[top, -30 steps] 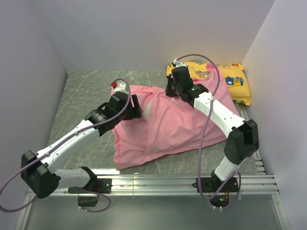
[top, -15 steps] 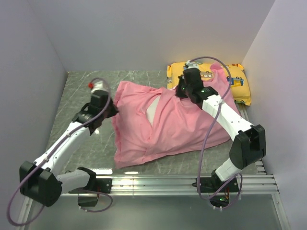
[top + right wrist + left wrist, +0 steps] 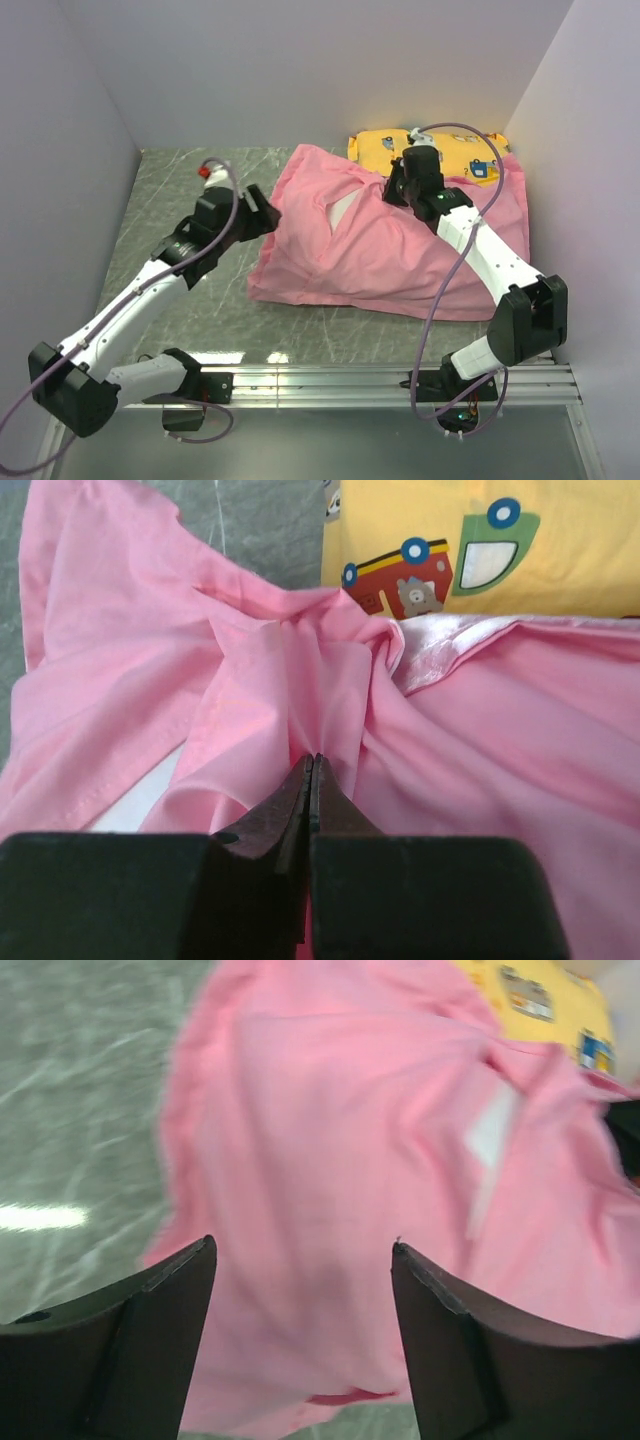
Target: Remove the pillowcase from the pillow
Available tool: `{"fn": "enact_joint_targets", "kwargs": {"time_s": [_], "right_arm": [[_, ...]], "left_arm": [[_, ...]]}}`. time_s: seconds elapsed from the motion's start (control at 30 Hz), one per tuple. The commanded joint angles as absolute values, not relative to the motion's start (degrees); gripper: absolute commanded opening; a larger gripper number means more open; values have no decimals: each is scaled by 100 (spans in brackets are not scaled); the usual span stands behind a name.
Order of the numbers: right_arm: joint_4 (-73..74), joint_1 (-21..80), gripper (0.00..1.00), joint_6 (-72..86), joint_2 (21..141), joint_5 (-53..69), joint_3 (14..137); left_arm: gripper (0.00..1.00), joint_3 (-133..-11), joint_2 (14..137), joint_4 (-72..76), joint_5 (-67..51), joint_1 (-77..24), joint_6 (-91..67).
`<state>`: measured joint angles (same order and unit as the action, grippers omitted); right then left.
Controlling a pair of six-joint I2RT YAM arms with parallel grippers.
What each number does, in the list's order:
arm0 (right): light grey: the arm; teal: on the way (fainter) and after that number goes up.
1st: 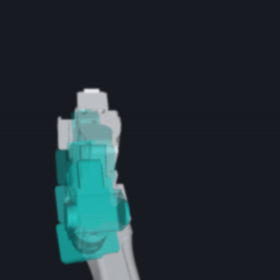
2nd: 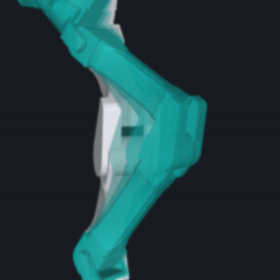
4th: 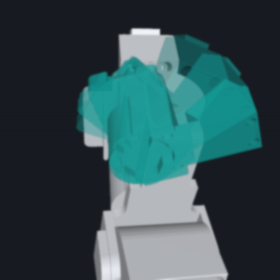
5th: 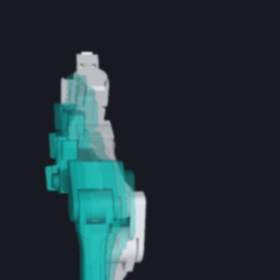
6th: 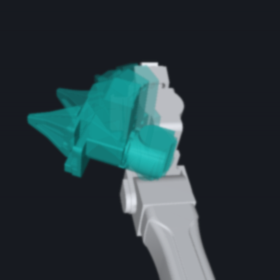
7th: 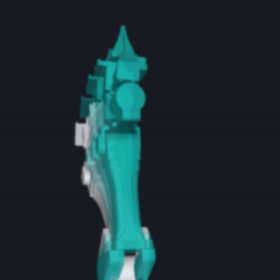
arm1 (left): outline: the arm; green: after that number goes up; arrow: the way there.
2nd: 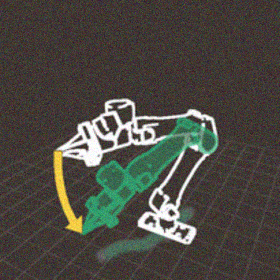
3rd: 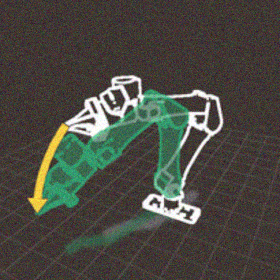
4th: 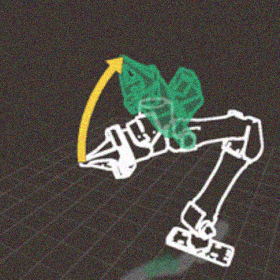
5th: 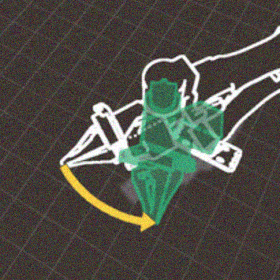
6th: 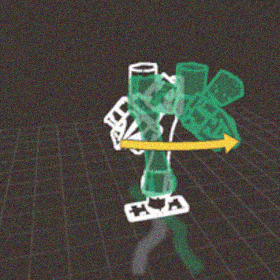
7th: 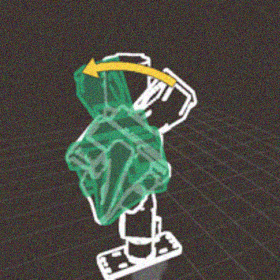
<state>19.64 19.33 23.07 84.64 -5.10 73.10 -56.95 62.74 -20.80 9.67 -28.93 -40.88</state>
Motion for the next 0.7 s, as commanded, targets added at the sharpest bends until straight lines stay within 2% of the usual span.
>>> {"fn": "enact_joint_targets", "kwargs": {"time_s": [0.0,0.27,0.5,0.57,0.67], "right_arm": [[1749,1977,0,2285,8332,-510,7233],[1810,2135,0,2233,8323,-536,7269],[1802,2347,0,2188,8350,-633,7190],[1758,2382,0,2188,8350,-615,7154],[1749,2417,0,2180,8350,-598,7111]], "left_arm": [[77,-6265,6635,-2136,1721,-3576,-3876],[81,-7162,7874,-1890,2092,-4411,-3551],[82,-7681,8577,-1705,2223,-4544,-3445],[81,-7760,8806,-1775,2398,-4544,-3454],[71,-7883,9087,-1968,2827,-4527,-3498]]}}
